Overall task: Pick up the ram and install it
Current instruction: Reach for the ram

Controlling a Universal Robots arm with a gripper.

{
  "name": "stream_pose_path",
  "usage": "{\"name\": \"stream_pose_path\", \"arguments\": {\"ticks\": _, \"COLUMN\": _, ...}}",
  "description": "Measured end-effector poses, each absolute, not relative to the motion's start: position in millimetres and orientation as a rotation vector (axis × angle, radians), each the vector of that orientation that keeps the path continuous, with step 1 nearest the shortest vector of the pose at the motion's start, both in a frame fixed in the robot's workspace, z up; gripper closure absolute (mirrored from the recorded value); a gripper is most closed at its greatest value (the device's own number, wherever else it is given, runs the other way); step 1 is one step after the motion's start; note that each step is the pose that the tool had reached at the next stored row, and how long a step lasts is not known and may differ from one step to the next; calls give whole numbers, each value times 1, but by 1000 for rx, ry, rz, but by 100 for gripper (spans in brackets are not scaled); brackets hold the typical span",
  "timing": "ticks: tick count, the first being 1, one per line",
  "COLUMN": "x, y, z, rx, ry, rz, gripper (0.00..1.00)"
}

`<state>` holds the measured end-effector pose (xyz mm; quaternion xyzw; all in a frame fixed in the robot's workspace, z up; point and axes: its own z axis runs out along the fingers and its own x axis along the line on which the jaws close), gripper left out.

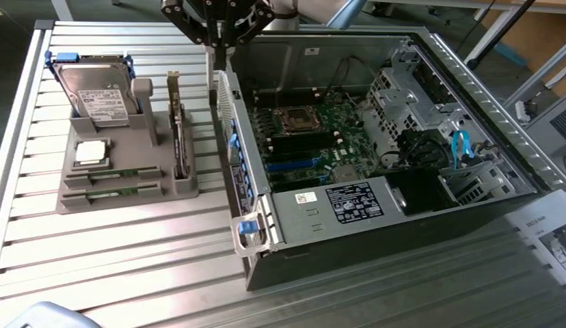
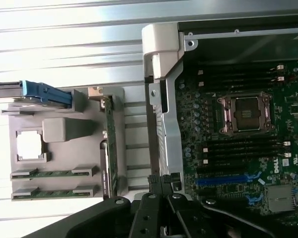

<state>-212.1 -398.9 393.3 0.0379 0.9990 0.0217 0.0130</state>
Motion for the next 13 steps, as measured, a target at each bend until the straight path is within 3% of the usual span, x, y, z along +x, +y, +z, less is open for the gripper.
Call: {"name": "stream_pose_path", "arguments": {"ticks": 13, "x": -249, "y": -399, "z": 393, "rx": 118, "ry": 3112, "rz": 68, "gripper": 90}}
